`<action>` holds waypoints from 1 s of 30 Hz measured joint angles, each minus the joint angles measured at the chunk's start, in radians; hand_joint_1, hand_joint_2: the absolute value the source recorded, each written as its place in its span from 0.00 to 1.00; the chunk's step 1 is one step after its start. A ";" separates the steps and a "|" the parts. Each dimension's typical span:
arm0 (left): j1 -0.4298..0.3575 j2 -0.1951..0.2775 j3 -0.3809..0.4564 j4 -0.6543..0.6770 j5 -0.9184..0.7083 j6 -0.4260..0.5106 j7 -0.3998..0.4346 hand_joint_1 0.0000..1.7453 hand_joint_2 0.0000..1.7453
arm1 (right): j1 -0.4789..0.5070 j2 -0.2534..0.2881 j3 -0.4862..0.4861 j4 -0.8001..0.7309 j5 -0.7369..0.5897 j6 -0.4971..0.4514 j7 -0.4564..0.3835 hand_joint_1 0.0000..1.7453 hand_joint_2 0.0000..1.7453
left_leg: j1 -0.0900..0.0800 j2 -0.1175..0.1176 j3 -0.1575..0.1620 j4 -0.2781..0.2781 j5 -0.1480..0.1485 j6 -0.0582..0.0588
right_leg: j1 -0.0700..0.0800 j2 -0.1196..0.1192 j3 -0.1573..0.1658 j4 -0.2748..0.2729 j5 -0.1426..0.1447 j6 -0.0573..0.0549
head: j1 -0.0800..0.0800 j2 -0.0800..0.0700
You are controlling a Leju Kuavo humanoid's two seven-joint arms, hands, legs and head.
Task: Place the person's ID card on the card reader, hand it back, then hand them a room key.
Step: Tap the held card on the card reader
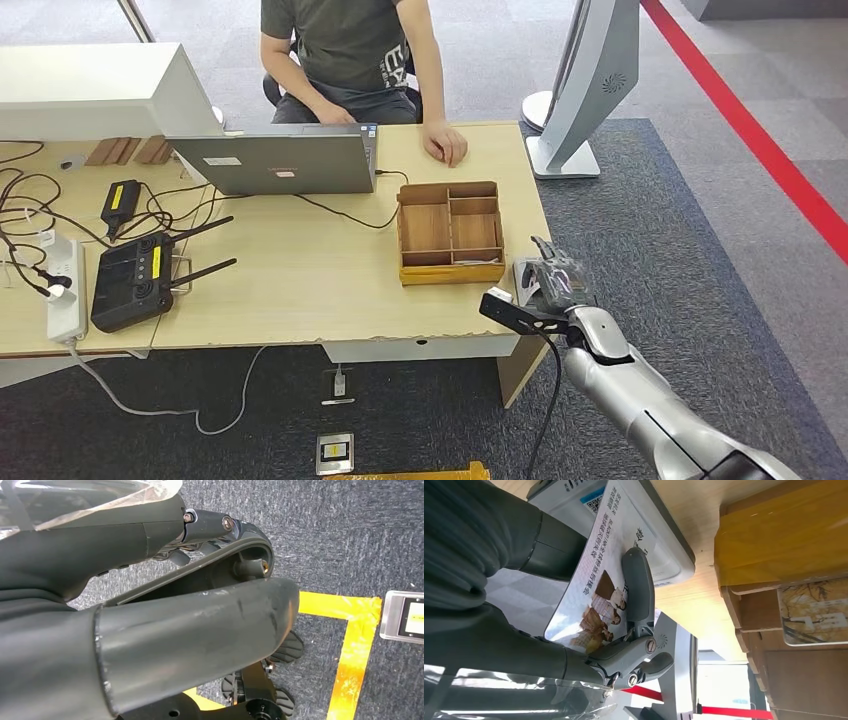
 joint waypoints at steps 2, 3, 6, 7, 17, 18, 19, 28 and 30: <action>0.000 0.000 0.000 0.000 -0.002 0.000 0.002 0.00 0.00 | -0.005 -0.002 0.000 0.000 0.012 0.006 0.008 1.00 1.00 | 0.000 0.000 0.000 0.000 0.000 0.000 | 0.000 0.000 0.000 0.000 0.000 0.000 | 0.000 0.000; 0.000 0.000 0.000 0.000 -0.002 -0.001 0.003 0.00 0.00 | -0.008 -0.005 -0.001 -0.004 0.020 0.015 0.016 1.00 1.00 | 0.000 0.000 0.000 0.000 0.000 0.000 | 0.000 0.000 0.000 0.000 0.000 0.000 | 0.000 0.000; 0.000 0.000 0.000 0.000 -0.003 -0.003 0.006 0.00 0.00 | -0.014 -0.019 -0.006 -0.035 0.050 0.055 0.047 1.00 1.00 | 0.000 0.000 -0.001 0.000 0.000 0.000 | 0.000 0.000 0.000 0.000 0.001 0.000 | 0.000 0.000; 0.001 0.000 0.000 0.000 -0.003 -0.004 0.006 0.00 0.00 | -0.016 -0.026 -0.009 -0.051 0.060 0.071 0.058 1.00 1.00 | 0.000 0.000 -0.001 0.000 0.000 0.000 | 0.000 0.000 0.000 0.000 0.001 0.000 | 0.000 0.000; 0.000 0.000 0.000 0.000 -0.001 -0.011 0.003 0.00 0.00 | -0.023 -0.066 -0.040 -0.177 0.114 0.148 0.092 1.00 1.00 | 0.000 0.000 -0.001 0.000 0.000 0.000 | 0.000 0.000 -0.001 0.000 0.000 0.000 | 0.000 0.000; 0.000 0.000 0.000 0.000 -0.002 -0.011 0.005 0.00 0.00 | -0.023 -0.068 -0.041 -0.185 0.114 0.148 0.091 1.00 1.00 | 0.000 0.000 -0.001 0.000 0.000 0.000 | 0.000 0.000 -0.001 0.000 0.000 0.000 | 0.000 0.000; 0.000 0.000 0.000 0.000 -0.003 -0.011 0.007 0.00 0.00 | -0.023 -0.071 -0.042 -0.193 0.113 0.148 0.089 1.00 1.00 | 0.000 0.000 -0.001 0.000 0.000 0.000 | 0.000 0.000 -0.001 0.000 0.000 0.000 | 0.000 0.000; 0.000 0.004 -0.002 0.000 -0.014 -0.010 0.009 0.00 0.00 | -0.072 -0.085 -0.047 -0.301 0.134 0.206 0.110 1.00 1.00 | 0.000 0.000 -0.001 0.000 0.000 0.000 | 0.000 0.000 -0.001 0.000 0.001 0.000 | 0.000 0.000; 0.000 0.004 -0.004 0.000 -0.018 -0.011 0.004 0.00 0.00 | -0.102 -0.078 -0.043 -0.334 0.152 0.239 0.115 1.00 1.00 | 0.000 0.001 -0.002 0.000 0.001 0.000 | 0.000 0.000 -0.001 0.001 0.001 0.000 | 0.000 0.000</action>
